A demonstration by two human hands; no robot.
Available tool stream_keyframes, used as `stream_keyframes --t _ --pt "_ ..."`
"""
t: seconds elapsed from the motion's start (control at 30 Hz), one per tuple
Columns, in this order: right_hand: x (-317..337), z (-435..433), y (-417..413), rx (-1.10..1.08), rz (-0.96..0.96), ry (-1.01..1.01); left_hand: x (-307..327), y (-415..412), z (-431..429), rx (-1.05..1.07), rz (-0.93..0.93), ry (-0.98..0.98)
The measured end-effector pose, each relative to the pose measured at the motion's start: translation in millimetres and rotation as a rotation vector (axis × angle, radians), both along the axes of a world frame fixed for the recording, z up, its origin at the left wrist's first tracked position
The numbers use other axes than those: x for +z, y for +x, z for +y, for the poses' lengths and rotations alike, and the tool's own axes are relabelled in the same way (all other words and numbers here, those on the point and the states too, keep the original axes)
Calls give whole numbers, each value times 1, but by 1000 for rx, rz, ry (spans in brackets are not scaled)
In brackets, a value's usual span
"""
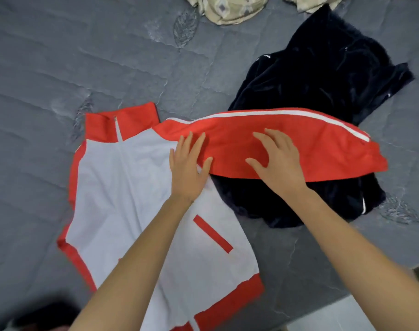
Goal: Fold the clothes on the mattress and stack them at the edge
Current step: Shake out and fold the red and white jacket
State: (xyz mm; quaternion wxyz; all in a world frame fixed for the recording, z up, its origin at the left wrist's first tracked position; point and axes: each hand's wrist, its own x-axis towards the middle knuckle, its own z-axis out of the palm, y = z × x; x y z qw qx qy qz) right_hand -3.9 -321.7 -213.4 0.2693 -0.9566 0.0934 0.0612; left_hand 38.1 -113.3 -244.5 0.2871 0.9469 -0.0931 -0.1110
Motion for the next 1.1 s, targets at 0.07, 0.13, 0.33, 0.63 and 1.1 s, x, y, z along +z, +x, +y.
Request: stream_keyframes --t 0.07,0.13,0.33,0.63,1.1 --pt "-2 46 1 86 18 -24 -2 -14 44 0 3 82" --pt "-3 89 0 159 24 -25 0 -28 89 6 -17 145" --pt "0 212 -11 306 18 -27 12 -69 215 98 -60 214" --pt "-8 318 -35 457 50 -71 6 -118 331 246 57 240" --pt "-30 398 -13 175 461 224 -23 -98 345 886 594 -242"
